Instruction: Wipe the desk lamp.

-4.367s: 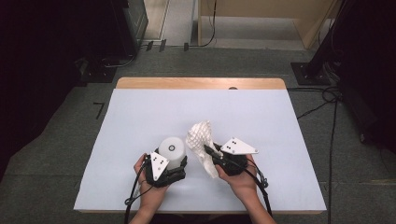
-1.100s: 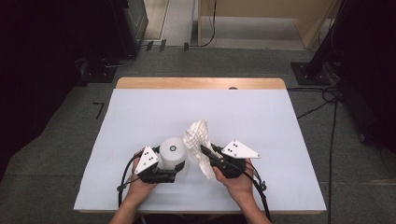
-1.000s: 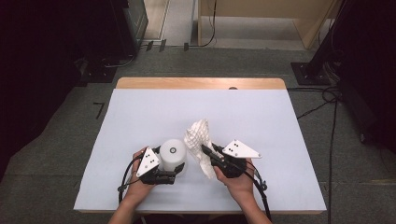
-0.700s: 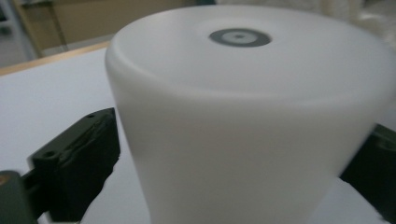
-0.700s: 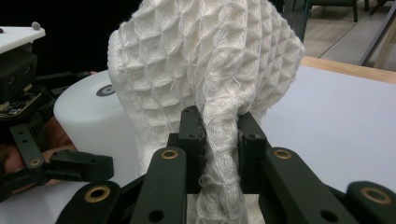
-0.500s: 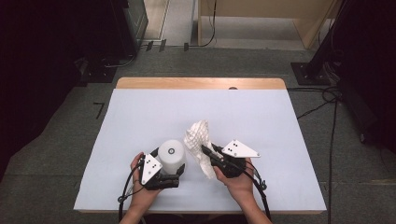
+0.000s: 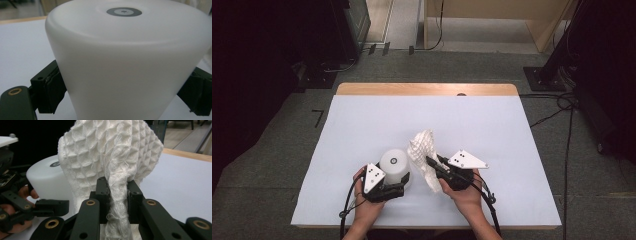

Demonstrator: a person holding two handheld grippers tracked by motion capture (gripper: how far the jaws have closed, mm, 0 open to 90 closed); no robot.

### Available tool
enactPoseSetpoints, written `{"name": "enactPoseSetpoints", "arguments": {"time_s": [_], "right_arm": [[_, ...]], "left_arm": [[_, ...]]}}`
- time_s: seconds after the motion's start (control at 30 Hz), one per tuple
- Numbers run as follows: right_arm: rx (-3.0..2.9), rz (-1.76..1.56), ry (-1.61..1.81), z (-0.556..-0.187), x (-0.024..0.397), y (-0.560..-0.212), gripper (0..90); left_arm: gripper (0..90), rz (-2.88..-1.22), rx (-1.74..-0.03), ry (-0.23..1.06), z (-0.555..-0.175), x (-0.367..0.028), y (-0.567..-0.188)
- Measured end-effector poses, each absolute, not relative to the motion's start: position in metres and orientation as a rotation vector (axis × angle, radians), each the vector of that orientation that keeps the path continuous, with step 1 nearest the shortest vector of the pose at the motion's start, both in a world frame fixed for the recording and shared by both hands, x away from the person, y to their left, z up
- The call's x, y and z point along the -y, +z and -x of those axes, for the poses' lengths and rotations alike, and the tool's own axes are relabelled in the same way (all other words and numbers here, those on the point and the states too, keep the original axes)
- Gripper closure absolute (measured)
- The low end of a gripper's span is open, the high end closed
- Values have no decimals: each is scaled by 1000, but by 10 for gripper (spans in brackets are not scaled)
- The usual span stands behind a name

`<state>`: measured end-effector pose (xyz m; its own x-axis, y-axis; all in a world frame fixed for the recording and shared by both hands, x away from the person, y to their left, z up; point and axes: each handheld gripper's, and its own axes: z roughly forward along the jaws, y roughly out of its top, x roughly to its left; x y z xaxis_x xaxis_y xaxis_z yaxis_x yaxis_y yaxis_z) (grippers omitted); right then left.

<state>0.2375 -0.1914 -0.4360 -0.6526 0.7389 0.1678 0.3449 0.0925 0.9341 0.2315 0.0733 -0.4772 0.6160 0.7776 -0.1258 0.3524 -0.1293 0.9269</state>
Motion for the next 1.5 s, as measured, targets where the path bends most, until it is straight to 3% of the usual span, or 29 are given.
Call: {"name": "enactPoseSetpoints", "arguments": {"time_s": [0.23,0.57,1.03,1.5], "right_arm": [[-2007,-1018,1641,-230,186,-424,765],[-2074,-994,1652,-232,178,-428,758],[-2171,-998,1583,-235,168,-445,769],[-2073,-997,1641,-230,186,-427,782]], "left_arm": [[86,-1753,-779,329,-229,-69,-465],[86,-1706,-737,178,-234,-76,-460],[86,-1636,-751,170,-242,-95,-450],[86,-1729,-696,122,-241,-68,-461]]}}
